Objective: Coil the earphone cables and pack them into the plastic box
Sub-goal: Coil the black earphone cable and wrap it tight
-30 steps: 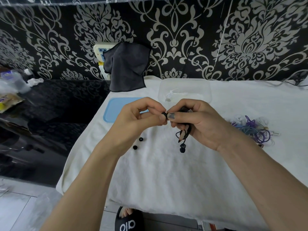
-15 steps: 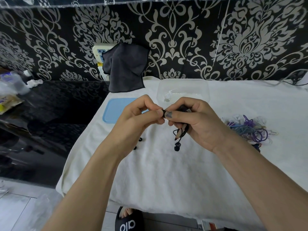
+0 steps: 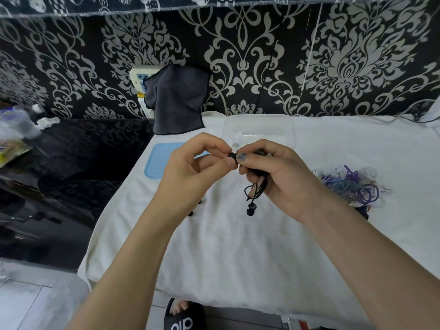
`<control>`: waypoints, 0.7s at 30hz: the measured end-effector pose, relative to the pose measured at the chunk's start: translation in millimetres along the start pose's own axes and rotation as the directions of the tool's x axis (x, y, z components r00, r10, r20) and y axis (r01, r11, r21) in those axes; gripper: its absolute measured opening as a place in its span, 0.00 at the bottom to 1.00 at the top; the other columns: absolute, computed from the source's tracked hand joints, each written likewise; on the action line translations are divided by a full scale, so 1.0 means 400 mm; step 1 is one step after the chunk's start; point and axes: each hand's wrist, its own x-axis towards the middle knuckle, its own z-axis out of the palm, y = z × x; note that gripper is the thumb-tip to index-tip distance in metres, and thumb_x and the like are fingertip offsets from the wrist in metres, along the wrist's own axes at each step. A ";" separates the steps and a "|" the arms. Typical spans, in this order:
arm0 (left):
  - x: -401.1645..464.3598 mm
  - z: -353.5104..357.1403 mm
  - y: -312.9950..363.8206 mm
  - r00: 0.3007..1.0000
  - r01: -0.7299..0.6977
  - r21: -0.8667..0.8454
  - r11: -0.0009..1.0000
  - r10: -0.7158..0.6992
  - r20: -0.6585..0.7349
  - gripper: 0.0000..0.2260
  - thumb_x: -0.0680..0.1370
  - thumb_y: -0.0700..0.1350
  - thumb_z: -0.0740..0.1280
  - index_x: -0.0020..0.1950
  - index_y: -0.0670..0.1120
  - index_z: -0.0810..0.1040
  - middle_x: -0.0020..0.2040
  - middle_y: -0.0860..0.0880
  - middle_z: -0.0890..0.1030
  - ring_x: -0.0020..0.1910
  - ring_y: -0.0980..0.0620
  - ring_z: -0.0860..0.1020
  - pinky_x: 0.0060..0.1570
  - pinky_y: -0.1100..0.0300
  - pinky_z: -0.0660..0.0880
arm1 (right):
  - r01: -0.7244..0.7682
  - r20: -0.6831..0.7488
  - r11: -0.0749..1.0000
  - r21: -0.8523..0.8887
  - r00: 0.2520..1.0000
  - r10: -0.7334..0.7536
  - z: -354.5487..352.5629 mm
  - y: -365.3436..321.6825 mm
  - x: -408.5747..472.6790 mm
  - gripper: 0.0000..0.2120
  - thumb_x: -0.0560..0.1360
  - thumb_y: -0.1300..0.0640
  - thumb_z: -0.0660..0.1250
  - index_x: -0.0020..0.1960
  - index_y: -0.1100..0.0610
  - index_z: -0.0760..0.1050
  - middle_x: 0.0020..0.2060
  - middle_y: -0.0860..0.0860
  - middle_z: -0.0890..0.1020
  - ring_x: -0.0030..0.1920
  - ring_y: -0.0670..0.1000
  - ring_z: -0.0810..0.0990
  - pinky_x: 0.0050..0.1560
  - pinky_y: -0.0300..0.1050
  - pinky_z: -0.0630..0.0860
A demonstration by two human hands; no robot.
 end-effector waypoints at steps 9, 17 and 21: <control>-0.002 0.004 0.002 1.000 -0.004 -0.104 0.995 0.002 -0.014 0.08 0.78 0.30 0.68 0.44 0.41 0.76 0.39 0.47 0.81 0.42 0.49 0.82 0.49 0.58 0.78 | -0.008 -0.006 1.000 0.007 1.000 0.008 0.018 -0.004 -0.013 0.06 0.74 0.67 0.70 0.41 0.59 0.81 0.31 0.53 0.79 0.29 0.47 0.73 0.31 0.37 0.68; -0.007 0.005 -0.004 0.998 -0.047 -0.077 0.996 0.043 -0.055 0.05 0.78 0.31 0.69 0.44 0.38 0.77 0.40 0.51 0.85 0.43 0.51 0.84 0.50 0.60 0.79 | -0.068 -0.040 0.992 0.107 0.997 0.073 0.038 0.003 -0.016 0.07 0.76 0.64 0.70 0.40 0.57 0.81 0.30 0.52 0.79 0.29 0.47 0.72 0.29 0.36 0.68; -0.009 0.009 -0.005 0.992 -0.100 -0.007 0.995 0.099 -0.084 0.05 0.78 0.30 0.69 0.45 0.38 0.78 0.42 0.52 0.84 0.44 0.51 0.84 0.50 0.57 0.80 | -0.098 -0.042 0.980 0.172 0.993 0.107 0.047 0.010 -0.019 0.10 0.76 0.63 0.70 0.37 0.55 0.83 0.31 0.51 0.79 0.30 0.46 0.71 0.31 0.37 0.66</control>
